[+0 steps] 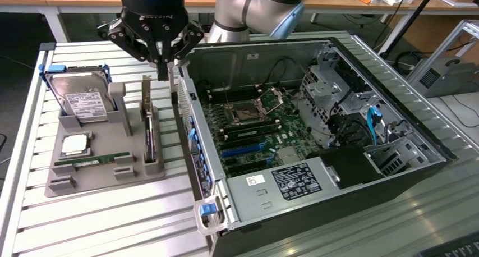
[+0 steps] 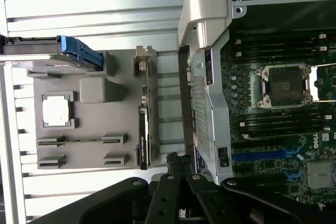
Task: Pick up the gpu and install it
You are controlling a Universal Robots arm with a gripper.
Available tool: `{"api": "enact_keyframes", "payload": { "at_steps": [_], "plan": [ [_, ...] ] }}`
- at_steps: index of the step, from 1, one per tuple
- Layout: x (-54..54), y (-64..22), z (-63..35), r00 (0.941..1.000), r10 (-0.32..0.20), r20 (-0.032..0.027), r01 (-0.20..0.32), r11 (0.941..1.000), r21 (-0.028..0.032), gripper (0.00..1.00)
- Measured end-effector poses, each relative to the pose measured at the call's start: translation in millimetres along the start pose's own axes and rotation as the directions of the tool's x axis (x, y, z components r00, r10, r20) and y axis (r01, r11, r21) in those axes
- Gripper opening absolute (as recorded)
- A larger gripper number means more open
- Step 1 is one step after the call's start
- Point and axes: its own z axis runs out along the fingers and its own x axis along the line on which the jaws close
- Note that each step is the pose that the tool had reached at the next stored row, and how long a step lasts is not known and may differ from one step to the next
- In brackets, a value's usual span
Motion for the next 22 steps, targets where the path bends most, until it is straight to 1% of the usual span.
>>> {"api": "enact_keyframes", "payload": {
  "at_steps": [20, 22],
  "plan": [
    [8.7, -0.7, -0.2, 1.0000, 0.000, 0.0000, 0.000, 1.0000, 0.0000, 0.11],
    [11.2, -0.9, -0.3, 1.0000, 0.000, 0.0000, 0.000, 1.0000, 0.0000, 0.11]
  ]
}}
